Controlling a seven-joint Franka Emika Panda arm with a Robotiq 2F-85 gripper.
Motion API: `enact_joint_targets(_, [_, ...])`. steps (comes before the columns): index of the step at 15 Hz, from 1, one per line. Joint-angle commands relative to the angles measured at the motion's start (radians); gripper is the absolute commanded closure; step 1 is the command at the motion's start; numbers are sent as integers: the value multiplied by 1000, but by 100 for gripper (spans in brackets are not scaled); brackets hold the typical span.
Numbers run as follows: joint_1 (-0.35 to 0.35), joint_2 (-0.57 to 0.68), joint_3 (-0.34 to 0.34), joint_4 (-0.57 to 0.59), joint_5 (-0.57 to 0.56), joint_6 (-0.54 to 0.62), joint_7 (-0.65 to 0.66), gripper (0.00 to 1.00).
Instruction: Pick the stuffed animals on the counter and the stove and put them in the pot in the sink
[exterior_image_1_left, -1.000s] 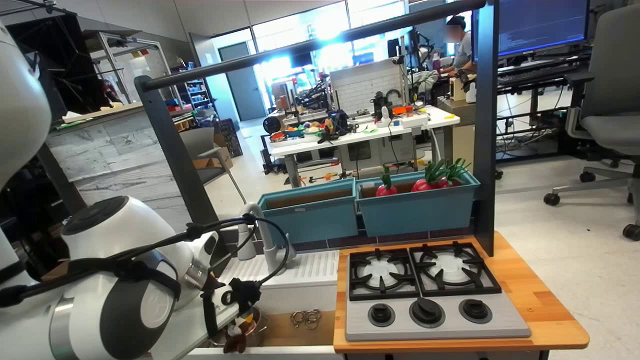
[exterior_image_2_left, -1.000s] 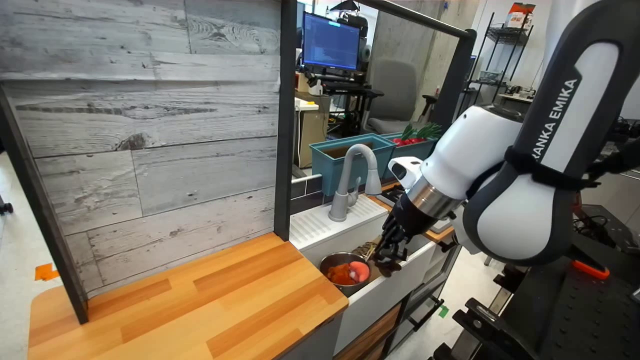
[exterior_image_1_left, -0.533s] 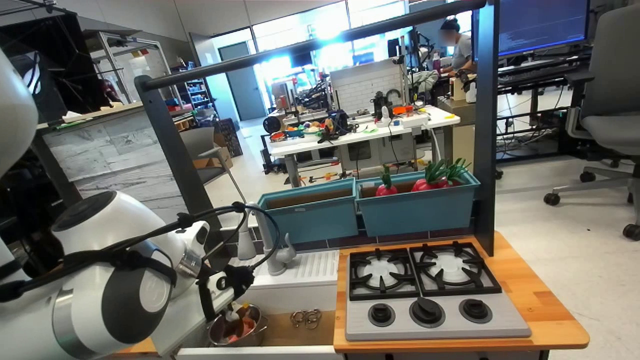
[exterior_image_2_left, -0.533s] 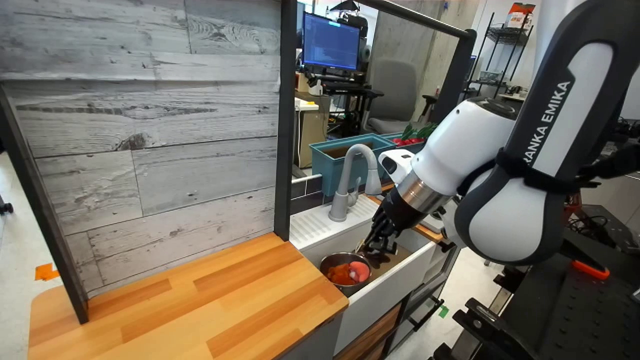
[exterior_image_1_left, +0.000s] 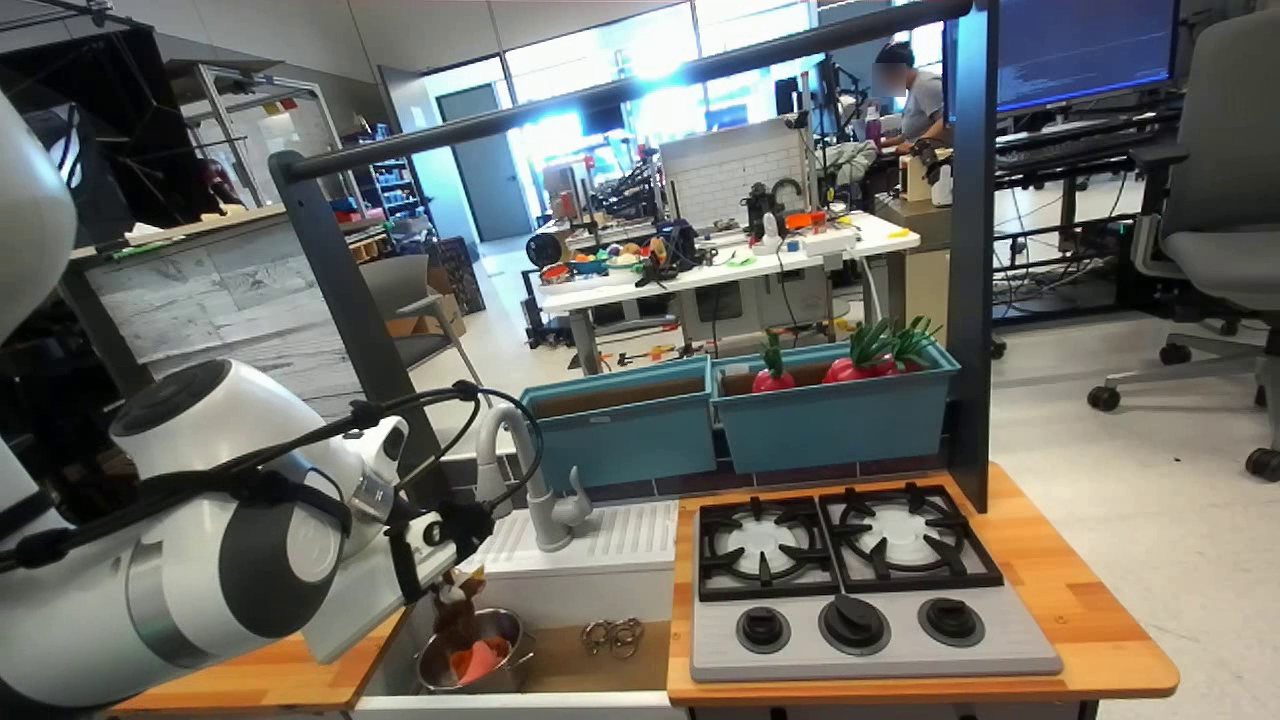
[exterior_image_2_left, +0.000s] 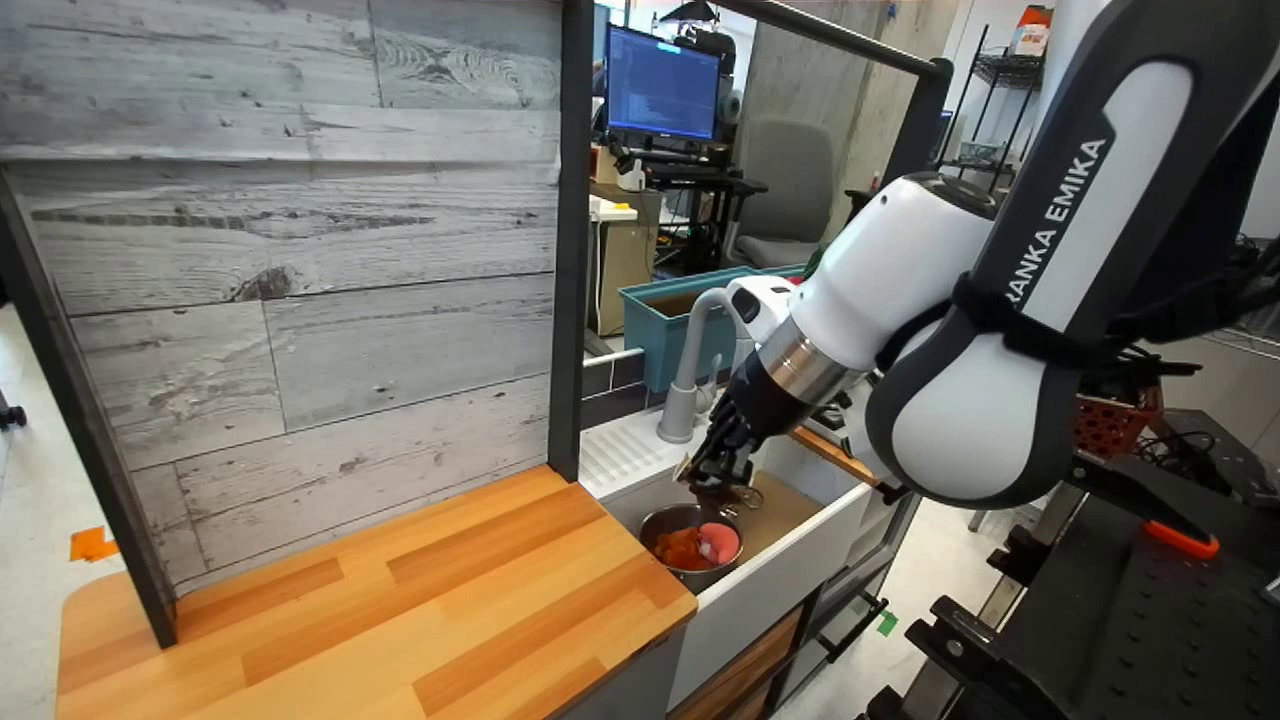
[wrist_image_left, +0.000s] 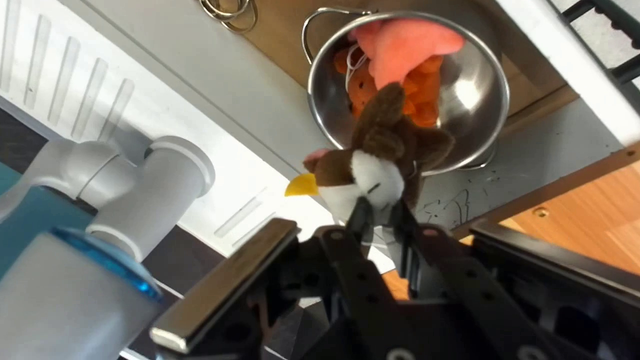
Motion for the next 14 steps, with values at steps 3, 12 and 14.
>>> enact_joint_targets(3, [-6, 12, 6, 7, -18, 87, 27, 55])
enact_joint_targets(12, [-36, -101, 28, -111, -16, 105, 71, 0])
enact_joint_targets(14, [-69, -155, 60, -167, -37, 113, 94, 0])
